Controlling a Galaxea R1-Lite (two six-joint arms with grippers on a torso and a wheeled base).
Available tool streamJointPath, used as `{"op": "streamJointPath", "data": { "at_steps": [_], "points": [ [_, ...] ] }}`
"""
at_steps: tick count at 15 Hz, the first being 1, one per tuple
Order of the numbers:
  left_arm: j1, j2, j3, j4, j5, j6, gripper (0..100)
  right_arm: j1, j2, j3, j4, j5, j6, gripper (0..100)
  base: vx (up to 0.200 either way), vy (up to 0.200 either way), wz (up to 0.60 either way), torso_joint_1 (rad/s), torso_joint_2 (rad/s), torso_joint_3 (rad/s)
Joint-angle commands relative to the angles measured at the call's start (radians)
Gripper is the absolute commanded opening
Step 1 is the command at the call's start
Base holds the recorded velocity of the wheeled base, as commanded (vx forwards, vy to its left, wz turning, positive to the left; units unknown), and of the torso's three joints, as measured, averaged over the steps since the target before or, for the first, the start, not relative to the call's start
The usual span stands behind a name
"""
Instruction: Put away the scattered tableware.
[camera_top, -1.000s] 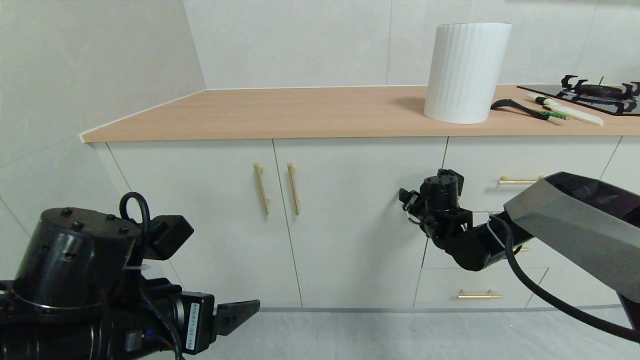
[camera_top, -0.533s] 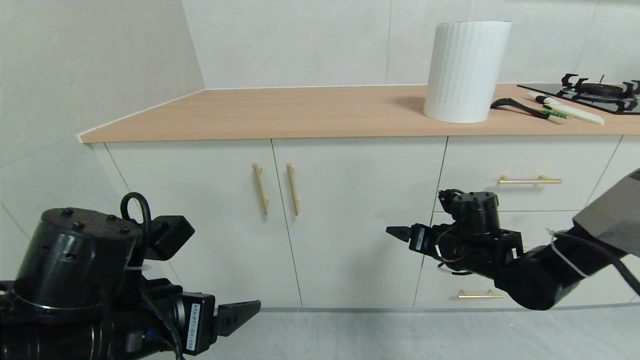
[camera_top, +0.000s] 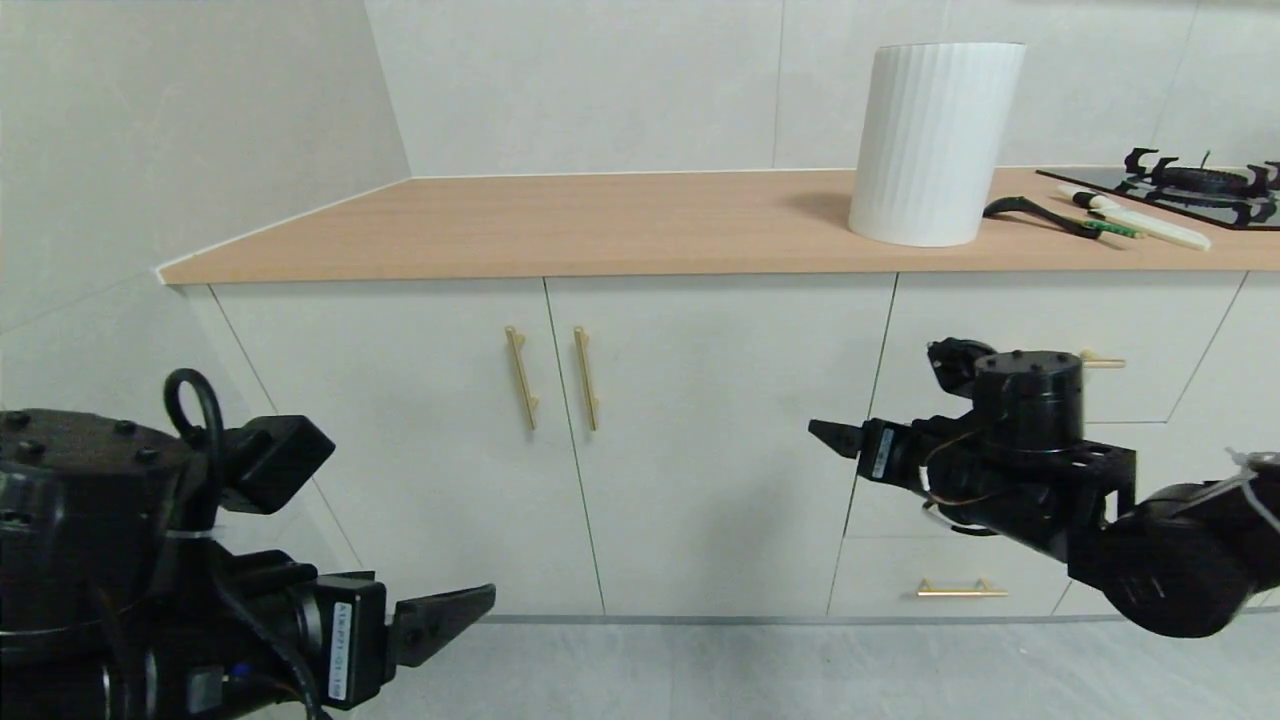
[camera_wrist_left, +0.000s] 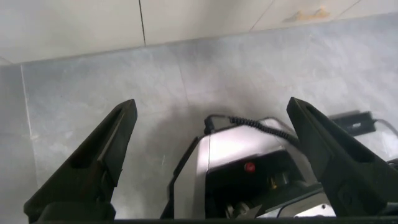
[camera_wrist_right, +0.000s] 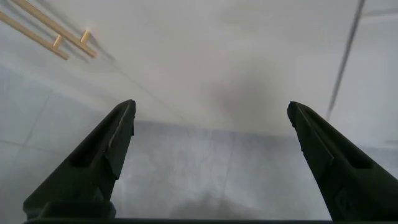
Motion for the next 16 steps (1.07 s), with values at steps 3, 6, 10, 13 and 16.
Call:
{"op": "streamJointPath", "data": {
  "at_steps": [3, 6, 10, 13, 16],
  "points": [
    [0.086, -0.347, 0.155, -0.001, 0.012, 0.128, 100, -0.041, -0.394, 0.167, 0.002, -0.122, -0.106, 100, 0.000, 0.000, 0.00, 0.000, 0.00, 0.000],
    [0.142, -0.567, 0.187, 0.001, 0.012, 0.210, 100, -0.073, -0.651, 0.287, 0.003, -0.162, -0.247, 100, 0.000, 0.000, 0.00, 0.000, 0.00, 0.000],
    [0.316, -0.904, 0.221, 0.008, 0.014, 0.401, 100, -0.142, -1.187, 0.425, 0.281, -0.191, -0.448, 100, 0.000, 0.000, 0.00, 0.000, 0.00, 0.000],
    [0.367, -1.060, 0.223, 0.037, 0.011, 0.414, 100, -0.258, -1.510, 0.418, 0.612, -0.178, -0.449, 100, 0.000, 0.000, 0.00, 0.000, 0.00, 0.000],
    [0.419, -1.133, 0.224, 0.063, 0.017, 0.415, 100, -0.318, -1.720, 0.395, 0.793, -0.178, -0.451, 100, 0.000, 0.000, 0.00, 0.000, 0.00, 0.000]
  ]
}}
